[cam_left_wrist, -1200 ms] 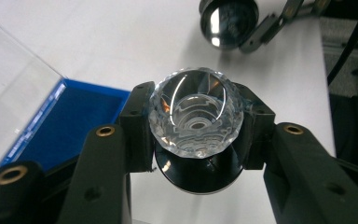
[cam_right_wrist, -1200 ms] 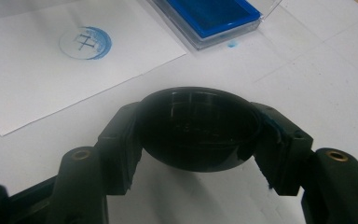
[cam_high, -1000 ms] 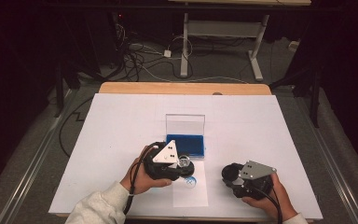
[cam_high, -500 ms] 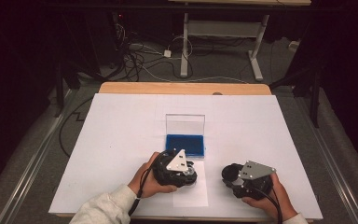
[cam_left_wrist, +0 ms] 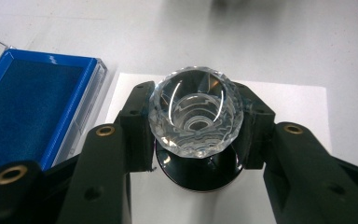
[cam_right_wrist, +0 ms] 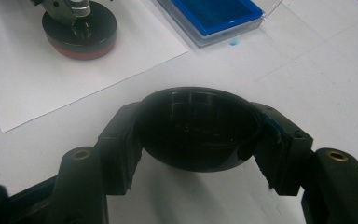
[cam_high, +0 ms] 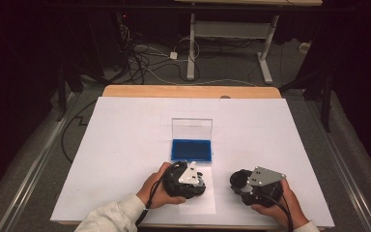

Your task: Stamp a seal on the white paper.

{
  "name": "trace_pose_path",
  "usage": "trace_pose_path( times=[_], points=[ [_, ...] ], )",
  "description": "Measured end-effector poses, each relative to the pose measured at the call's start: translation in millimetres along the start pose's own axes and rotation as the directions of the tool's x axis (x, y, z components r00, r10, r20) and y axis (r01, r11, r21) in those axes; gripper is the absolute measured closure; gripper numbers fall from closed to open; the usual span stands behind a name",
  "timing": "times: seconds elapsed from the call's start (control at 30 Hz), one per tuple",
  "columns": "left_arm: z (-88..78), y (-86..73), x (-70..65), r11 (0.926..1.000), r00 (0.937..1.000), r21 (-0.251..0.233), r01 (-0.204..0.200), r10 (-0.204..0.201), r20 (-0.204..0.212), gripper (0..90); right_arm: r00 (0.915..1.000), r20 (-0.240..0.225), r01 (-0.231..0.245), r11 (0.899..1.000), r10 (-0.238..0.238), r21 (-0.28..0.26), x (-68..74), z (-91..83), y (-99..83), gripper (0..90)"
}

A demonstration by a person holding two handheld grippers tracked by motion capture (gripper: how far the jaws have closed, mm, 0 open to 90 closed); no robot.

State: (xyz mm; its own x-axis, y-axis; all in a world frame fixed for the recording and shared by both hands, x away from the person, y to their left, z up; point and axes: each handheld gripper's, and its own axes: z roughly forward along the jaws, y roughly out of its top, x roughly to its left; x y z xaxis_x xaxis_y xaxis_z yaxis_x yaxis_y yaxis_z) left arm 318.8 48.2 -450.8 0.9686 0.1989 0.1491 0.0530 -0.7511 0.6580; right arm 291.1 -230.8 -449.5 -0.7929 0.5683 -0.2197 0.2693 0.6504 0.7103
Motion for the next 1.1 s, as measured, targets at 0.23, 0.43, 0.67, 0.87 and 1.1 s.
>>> trace_pose_path(
  times=[0.23, 0.43, 0.67, 0.87, 1.1],
  points=[
    [0.6, -3.0, -0.5, 0.9999, 0.9999, -0.012, 0.013, -0.013, 0.002, 54.8, 1.0, -0.003, 0.007, 1.0, -0.007, 0.0, 0.8, 0.2, 0.5, 38.5],
    [1.7, -3.5, 1.0, 0.9994, 0.9995, -0.019, 0.03, -0.029, 0.009, 54.7, 1.0, -0.006, 0.002, 1.0, -0.002, 0.005, 1.8, 0.4, 0.8, 38.5],
    [1.5, -3.0, 0.6, 0.9995, 0.9995, -0.01, 0.029, -0.029, 0.011, 54.7, 0.9999, -0.01, 0.003, 1.0, -0.002, 0.012, 3.1, 2.5, 1.1, 38.5],
    [2.3, -4.1, 3.9, 0.9989, 0.9986, -0.019, 0.042, -0.041, 0.034, 54.7, 0.9999, -0.014, 0.007, 1.0, -0.007, 0.007, 2.1, 1.7, 0.7, 38.5],
    [3.1, -4.6, 3.4, 0.9988, 0.9984, -0.02, 0.045, -0.045, 0.034, 54.6, 0.9999, -0.014, 0.001, 1.0, -0.001, 0.012, 3.4, 2.7, 1.2, 38.5]
  ],
)
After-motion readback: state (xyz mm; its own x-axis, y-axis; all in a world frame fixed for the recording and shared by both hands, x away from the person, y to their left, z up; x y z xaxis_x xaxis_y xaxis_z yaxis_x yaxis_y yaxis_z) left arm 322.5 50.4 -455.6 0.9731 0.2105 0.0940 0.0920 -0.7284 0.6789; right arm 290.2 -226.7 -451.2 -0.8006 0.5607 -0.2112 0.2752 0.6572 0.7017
